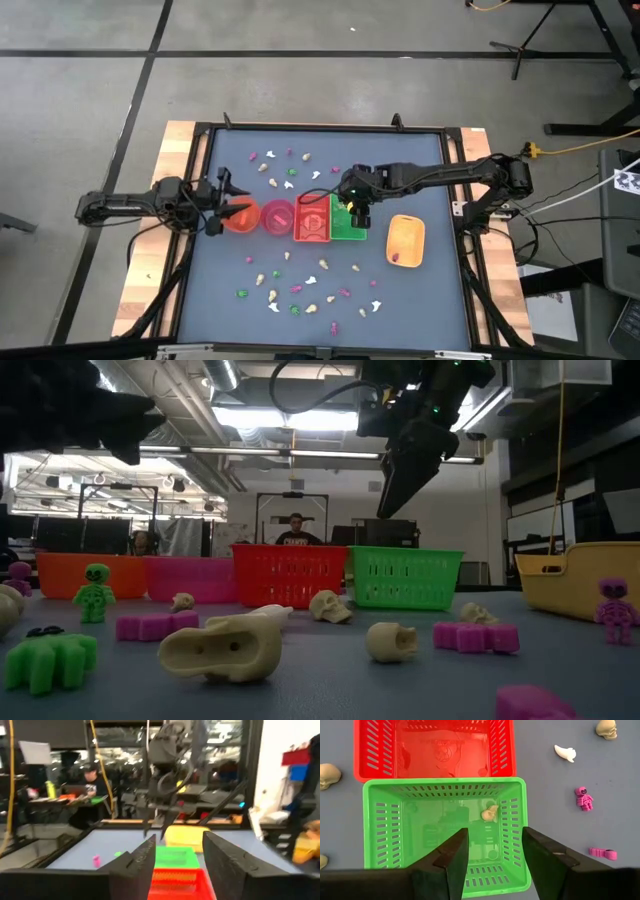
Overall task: Sort Halloween decoration
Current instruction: Put the green skeleton toy into the orange bowl
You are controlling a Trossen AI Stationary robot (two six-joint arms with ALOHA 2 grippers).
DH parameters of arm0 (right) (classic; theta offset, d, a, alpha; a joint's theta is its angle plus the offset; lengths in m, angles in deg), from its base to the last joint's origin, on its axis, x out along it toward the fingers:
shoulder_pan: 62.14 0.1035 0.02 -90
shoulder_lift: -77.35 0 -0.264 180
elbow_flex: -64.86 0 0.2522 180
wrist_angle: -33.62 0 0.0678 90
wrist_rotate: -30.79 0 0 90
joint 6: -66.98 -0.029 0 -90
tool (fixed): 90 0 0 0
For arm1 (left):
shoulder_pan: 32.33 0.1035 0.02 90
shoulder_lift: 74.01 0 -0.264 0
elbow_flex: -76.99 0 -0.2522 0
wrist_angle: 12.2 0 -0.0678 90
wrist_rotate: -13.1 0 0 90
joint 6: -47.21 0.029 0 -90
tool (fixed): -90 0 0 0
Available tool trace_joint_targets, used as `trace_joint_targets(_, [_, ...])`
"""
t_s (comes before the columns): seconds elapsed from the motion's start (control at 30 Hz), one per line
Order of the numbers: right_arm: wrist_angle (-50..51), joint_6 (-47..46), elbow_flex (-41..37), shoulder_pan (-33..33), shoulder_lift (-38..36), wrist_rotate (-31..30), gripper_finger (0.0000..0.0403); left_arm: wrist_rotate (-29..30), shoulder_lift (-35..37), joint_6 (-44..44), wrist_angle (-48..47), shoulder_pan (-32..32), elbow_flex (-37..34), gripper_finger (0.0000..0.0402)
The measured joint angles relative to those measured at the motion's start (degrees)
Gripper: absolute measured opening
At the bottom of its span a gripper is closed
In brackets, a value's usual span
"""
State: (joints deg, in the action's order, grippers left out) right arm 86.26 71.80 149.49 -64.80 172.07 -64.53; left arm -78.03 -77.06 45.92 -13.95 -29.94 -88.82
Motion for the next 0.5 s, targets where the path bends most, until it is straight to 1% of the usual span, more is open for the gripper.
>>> trace_joint_targets(0.3, [-0.02, 0.0, 0.0, 0.0, 0.0, 0.0, 0.0183, 3.98, -10.54, -0.07, 9.82, -6.84, 0.04, 0.0158])
trace_joint_targets(0.5, [-0.01, 0.0, 0.0, 0.0, 0.0, 0.0, 0.0183, 7.78, -18.74, -0.56, 10.01, -11.72, 2.5, 0.0158])
